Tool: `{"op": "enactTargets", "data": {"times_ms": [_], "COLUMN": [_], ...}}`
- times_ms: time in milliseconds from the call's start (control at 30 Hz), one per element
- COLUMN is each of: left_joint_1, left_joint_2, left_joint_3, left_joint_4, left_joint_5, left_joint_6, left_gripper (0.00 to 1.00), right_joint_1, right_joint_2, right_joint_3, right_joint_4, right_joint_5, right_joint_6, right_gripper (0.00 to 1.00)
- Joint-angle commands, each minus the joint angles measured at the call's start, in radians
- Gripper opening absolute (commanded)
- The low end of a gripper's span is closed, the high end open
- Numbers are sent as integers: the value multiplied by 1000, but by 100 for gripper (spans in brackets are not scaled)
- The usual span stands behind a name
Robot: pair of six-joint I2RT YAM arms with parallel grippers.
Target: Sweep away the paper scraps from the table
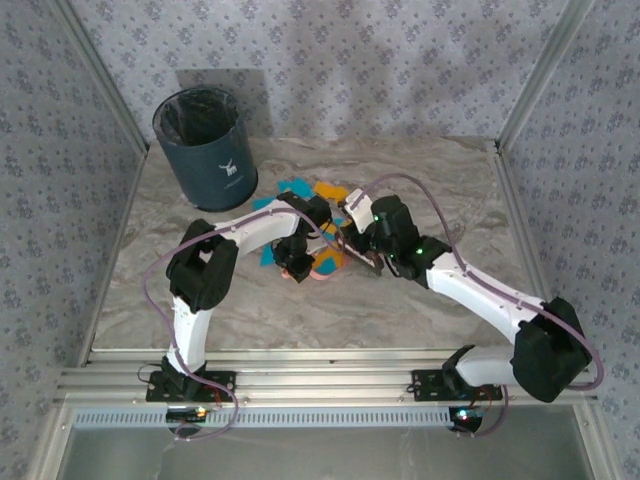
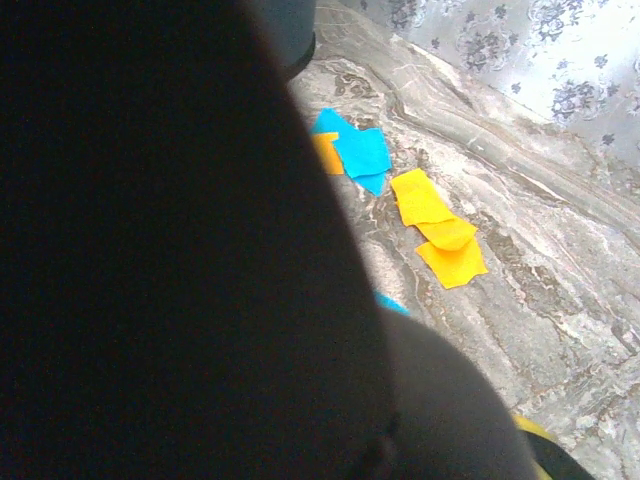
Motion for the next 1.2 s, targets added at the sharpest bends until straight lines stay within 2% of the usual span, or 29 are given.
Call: {"op": "enactTargets", "data": {"times_ms": [0, 133, 233, 433, 600, 800, 1167], "left_joint_1": [8, 9, 10, 15, 32, 47, 60], "left_joint_2": [-4, -4, -3, -7, -8, -9, -2], "left_joint_3": [9, 9, 11, 9, 12, 12, 14], "left_joint_4": [-59, -59, -59, -58, -59, -63, -66], "left_joint_5": [-10, -12, -10, -11, -4, -1, -2], "left_joint_6": [-18, -18, -19, -25, -31, -34, -31], "left_gripper": [0, 0, 0, 0, 0, 0, 0], "right_joint_1": [15, 14, 10, -27, -74, -85, -66], "right_joint_2": [-54, -88, -101, -27, 97, 235, 341], "right_joint_3": [-11, -36, -59, -31, 37, 122, 202], "right_joint_4": [-11, 31, 108, 224, 286, 320, 260], "right_joint_5": [-50, 2, 96, 236, 243, 242, 95], "right_joint_6": [30, 43, 61, 67, 48, 18, 5], "right_gripper": [0, 0, 0, 0, 0, 0, 0]}}
